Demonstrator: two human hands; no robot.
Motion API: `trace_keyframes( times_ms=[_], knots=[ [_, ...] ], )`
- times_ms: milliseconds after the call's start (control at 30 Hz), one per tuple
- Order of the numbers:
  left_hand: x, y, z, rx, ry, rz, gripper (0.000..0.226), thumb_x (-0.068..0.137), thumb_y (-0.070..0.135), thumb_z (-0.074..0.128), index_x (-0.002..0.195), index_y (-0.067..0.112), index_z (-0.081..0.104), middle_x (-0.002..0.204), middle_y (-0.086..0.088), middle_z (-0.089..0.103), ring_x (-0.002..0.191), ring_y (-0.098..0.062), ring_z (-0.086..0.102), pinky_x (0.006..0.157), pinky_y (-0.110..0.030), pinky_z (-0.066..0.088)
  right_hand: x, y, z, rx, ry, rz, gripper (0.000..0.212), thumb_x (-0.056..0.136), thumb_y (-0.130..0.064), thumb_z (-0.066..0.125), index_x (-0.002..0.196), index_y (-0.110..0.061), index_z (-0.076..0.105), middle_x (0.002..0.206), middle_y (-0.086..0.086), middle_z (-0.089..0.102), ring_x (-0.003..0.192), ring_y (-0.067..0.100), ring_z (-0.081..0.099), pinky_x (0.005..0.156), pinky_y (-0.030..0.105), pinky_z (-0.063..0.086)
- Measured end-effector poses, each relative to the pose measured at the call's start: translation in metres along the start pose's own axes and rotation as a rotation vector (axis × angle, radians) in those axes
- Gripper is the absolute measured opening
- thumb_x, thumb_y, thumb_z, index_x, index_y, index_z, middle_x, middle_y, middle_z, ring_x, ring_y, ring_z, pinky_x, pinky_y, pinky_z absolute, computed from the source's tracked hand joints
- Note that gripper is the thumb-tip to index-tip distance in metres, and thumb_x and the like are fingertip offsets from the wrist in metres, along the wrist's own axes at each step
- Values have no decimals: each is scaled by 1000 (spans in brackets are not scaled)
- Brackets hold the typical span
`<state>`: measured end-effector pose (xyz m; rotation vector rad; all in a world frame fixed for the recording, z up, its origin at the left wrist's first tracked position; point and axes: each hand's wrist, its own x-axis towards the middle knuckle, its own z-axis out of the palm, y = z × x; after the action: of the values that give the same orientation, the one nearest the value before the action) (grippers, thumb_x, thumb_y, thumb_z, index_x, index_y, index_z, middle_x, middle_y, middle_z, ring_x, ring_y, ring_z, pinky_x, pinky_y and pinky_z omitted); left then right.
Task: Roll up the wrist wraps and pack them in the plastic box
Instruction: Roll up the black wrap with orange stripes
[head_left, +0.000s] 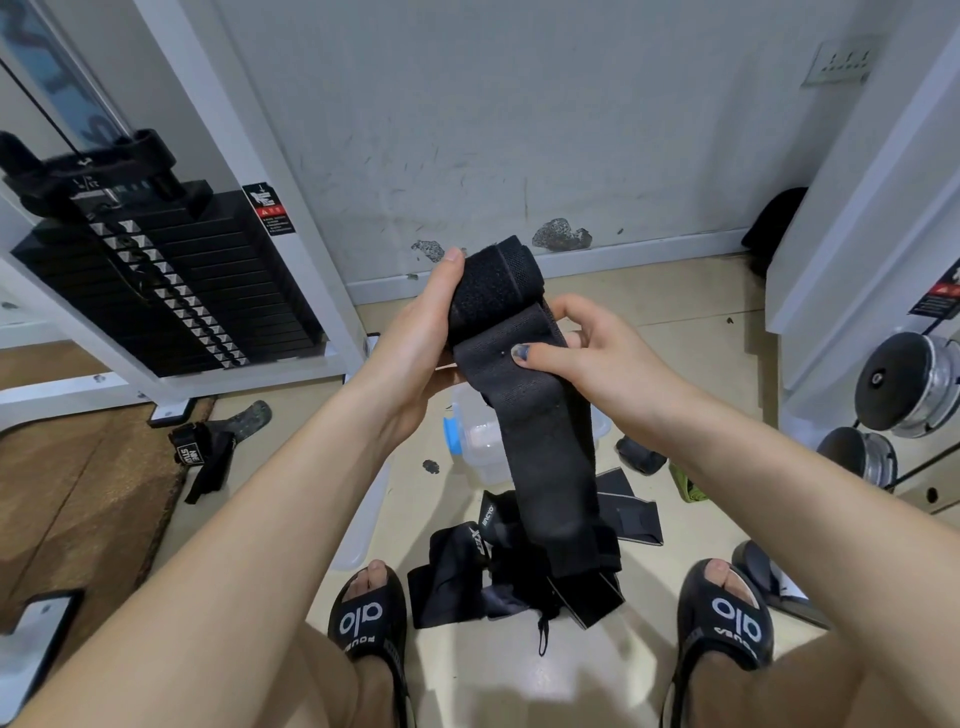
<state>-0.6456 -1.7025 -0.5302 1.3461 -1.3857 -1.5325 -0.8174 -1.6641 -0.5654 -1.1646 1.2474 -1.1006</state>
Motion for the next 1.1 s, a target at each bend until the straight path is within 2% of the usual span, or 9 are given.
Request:
trace_keyframes(
  times_ms=[67, 133, 233, 333, 400, 567, 767, 867, 1100],
  knots=[
    [1, 0, 0, 2, 14, -7, 60, 103, 67, 34, 115, 26, 76, 106, 8, 80, 100, -10, 75, 88, -30, 54, 1, 1, 0, -24, 16, 3, 18, 93, -11, 73, 108, -11, 63, 90, 8, 78, 82, 19, 74, 79, 40, 60],
    [1, 0, 2, -14, 31, -10, 58, 103, 67, 35, 110, 27, 76, 103, 8, 80, 94, -7, 75, 85, -29, 54, 0, 1, 1, -43, 15, 31, 23, 93, -20, 74, 112, -12, 64, 97, 9, 79, 88, 23, 75, 91, 49, 58],
    [0, 0, 3, -37, 50, -13, 55, 103, 66, 38, 111, 27, 76, 102, 8, 80, 95, -8, 76, 90, -31, 57, -2, -1, 5, -43, -19, 56, 28, 93, -32, 74, 117, -20, 67, 105, 0, 79, 101, 17, 75, 100, 46, 56],
    [0, -1, 5, -47, 52, -13, 55, 103, 65, 39, 115, 26, 75, 105, 8, 80, 100, -9, 75, 91, -31, 56, -5, -2, 9, -47, -8, 8, 24, 95, -37, 71, 115, -23, 70, 105, -4, 79, 101, 13, 75, 99, 43, 56],
    [0, 0, 4, -82, 58, -30, 54, 103, 65, 39, 115, 27, 75, 105, 7, 80, 100, -10, 75, 88, -30, 56, -3, 0, 9, -65, 31, -29, 18, 97, -30, 70, 113, -21, 71, 106, -2, 79, 103, 15, 74, 100, 45, 56],
    [2, -1, 1, -246, 12, -145, 50, 103, 63, 42, 119, 26, 71, 112, 3, 79, 107, -15, 75, 99, -39, 57, 0, 5, 7, -19, 65, 19, 17, 95, -12, 67, 111, -17, 71, 105, 5, 78, 103, 25, 74, 101, 53, 54],
    [3, -1, -1, -362, -8, -236, 50, 103, 58, 46, 124, 20, 71, 117, -5, 77, 114, -22, 72, 96, -39, 59, -5, 3, 13, -174, 53, -28, 33, 80, -45, 76, 108, -32, 67, 101, -11, 77, 99, 10, 73, 96, 47, 56],
    [3, -1, -1, -370, -19, -246, 49, 104, 55, 46, 124, 18, 72, 118, -7, 77, 115, -23, 72, 99, -41, 58, -8, -1, 15, -166, 48, -59, 23, 87, -45, 77, 104, -32, 69, 99, -15, 77, 96, 5, 73, 94, 41, 57],
    [8, -2, 0, -345, 21, -198, 50, 100, 58, 51, 124, 20, 71, 121, -7, 76, 118, -21, 71, 104, -42, 56, -5, 5, 16, -95, 117, -45, 24, 91, -38, 66, 104, -19, 72, 101, 1, 79, 102, 20, 74, 100, 51, 54]
  ],
)
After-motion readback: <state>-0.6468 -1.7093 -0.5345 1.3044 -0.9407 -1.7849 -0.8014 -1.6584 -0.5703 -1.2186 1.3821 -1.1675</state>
